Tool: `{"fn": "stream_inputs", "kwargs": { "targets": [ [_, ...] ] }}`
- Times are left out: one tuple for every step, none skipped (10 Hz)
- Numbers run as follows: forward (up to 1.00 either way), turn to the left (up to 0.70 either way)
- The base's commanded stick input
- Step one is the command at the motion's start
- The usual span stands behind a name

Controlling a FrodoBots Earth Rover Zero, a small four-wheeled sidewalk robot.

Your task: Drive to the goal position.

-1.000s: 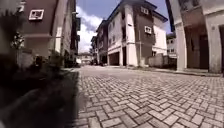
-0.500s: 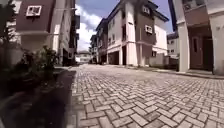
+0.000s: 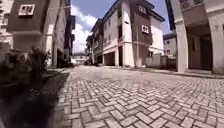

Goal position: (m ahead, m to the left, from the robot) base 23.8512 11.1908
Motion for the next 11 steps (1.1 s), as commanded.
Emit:
{"fn": "stream_inputs", "kwargs": {
  "targets": [
    [0.70, 0.25],
    [0.70, 0.09],
    [0.74, 0.00],
    [0.84, 0.00],
    [0.85, 0.00],
    [0.85, 0.19],
    [0.85, 0.00],
    [0.85, 0.00],
    [0.85, 0.00],
    [0.85, 0.00],
    [0.85, 0.00]
  ]
}}
